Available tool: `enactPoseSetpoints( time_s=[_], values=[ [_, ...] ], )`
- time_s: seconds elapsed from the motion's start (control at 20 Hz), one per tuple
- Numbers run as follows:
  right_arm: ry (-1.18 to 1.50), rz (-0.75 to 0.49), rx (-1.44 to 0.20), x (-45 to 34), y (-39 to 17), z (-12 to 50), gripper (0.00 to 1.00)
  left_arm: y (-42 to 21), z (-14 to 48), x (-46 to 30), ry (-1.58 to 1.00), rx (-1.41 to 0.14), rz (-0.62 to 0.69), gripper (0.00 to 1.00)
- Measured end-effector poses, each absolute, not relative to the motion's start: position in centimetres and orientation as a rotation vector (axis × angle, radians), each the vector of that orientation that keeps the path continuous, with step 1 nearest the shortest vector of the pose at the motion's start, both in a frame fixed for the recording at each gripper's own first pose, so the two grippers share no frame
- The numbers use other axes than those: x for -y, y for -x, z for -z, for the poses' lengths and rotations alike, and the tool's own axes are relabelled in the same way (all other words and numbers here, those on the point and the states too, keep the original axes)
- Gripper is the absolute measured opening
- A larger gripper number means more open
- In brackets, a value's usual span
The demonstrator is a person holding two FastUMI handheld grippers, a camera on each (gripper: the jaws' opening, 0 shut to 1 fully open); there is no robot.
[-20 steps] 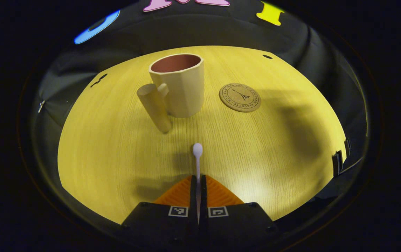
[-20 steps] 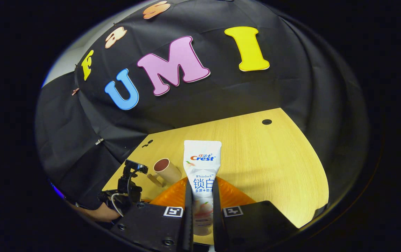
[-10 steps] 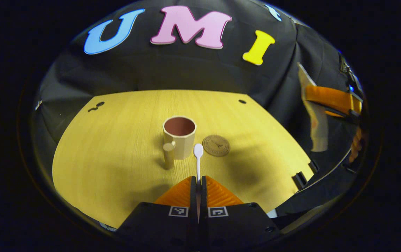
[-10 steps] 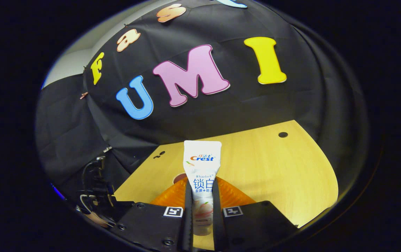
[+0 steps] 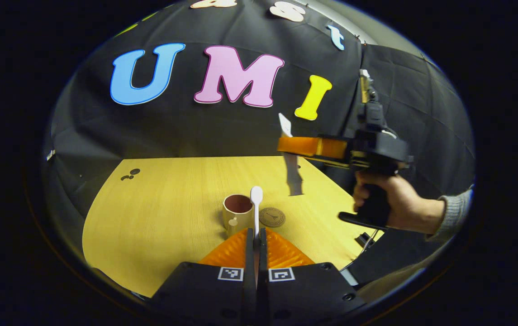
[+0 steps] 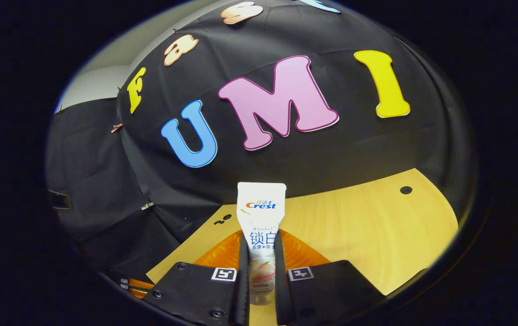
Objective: Put the toothbrush and toothpaste on the desktop into the cup, then pick up the cup and place it on the coaster on the desktop.
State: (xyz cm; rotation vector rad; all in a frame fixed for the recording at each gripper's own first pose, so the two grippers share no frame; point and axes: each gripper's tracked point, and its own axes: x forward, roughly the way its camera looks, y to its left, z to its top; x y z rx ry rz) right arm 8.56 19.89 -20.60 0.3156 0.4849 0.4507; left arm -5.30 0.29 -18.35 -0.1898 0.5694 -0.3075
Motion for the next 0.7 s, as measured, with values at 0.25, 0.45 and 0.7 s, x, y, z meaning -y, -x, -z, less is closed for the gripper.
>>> enactPoseSetpoints(
  time_s=[0.25,0.45,0.7],
  values=[
    [-0.289,-0.453,-0.498,-23.4,-12.0,25.7,0.26,7.2,17.6,-2.9,0.227,-0.558,0.300,0.06],
    [-0.270,-0.423,-0.547,-24.6,-13.6,30.7,0.26,8.1,17.9,-4.8,0.220,-0.561,0.273,0.06],
    [-0.229,-0.381,-0.576,-24.3,-14.0,34.3,0.27,9.4,19.6,-6.6,0.235,-0.596,0.243,0.06]
  ],
)
